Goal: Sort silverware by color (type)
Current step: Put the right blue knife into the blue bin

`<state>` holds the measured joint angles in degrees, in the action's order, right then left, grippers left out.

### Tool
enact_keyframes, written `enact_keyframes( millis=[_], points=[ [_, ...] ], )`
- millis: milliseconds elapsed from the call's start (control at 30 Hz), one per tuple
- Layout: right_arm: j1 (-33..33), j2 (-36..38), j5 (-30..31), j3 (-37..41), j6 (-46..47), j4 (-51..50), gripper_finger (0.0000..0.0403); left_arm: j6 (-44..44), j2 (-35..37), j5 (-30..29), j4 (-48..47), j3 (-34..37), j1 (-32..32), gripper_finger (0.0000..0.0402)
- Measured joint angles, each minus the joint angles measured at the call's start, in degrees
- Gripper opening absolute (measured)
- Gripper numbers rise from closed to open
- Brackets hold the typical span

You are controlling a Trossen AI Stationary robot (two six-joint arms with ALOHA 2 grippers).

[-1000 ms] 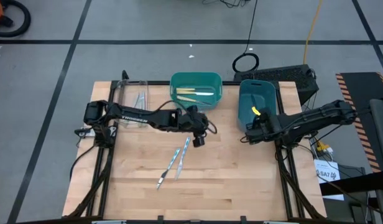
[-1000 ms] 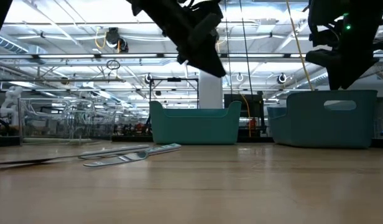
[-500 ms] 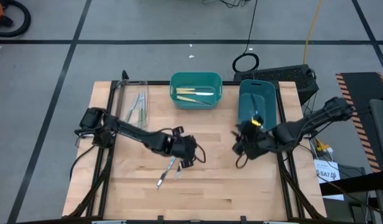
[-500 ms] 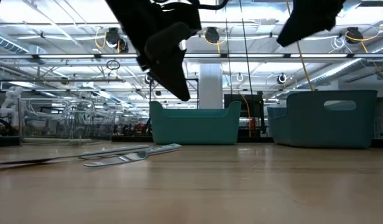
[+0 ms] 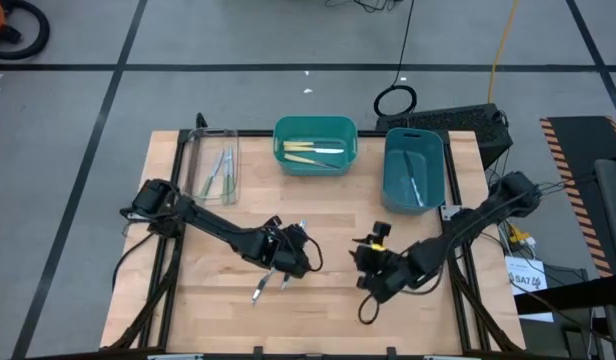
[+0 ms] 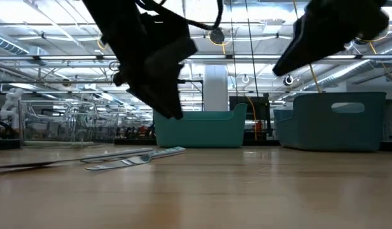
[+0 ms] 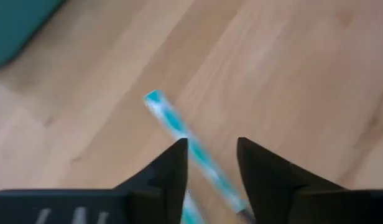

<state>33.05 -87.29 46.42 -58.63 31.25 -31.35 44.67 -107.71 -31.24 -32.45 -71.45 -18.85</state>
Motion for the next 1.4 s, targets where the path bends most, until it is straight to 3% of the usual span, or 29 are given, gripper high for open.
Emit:
enact_keyframes(
  millis=[200,433,633,767,1067,1400],
  points=[
    [0.78,-7.25,-2.54,0.02,0.35,0.9,0.0146,4.07,-3.93,-1.24,2.69,-0.05,-0.97,0.0206],
    [1.79,-10.9,-8.92,0.02,4.27,4.32,0.0146,13.27,-7.74,-5.59,2.51,-0.06,-1.77,0.0213],
    [4.31,-12.11,-9.19,0.02,3.58,7.23,0.0146,14.39,-10.63,-6.03,3.12,-0.15,-1.96,0.0212],
    [5.35,-12.06,-9.13,0.01,3.93,7.61,0.0146,12.06,-12.0,-7.1,4.78,-0.29,-2.48,0.018],
    [6.13,-12.06,-9.26,0.02,4.09,8.14,0.0146,4.26,-12.89,-8.46,10.28,-0.71,-2.95,0.0036],
    [6.06,-11.29,-16.59,0.02,4.42,9.01,0.0146,-1.9,-13.25,-7.06,10.98,-6.85,-3.46,0.0027]
  ],
)
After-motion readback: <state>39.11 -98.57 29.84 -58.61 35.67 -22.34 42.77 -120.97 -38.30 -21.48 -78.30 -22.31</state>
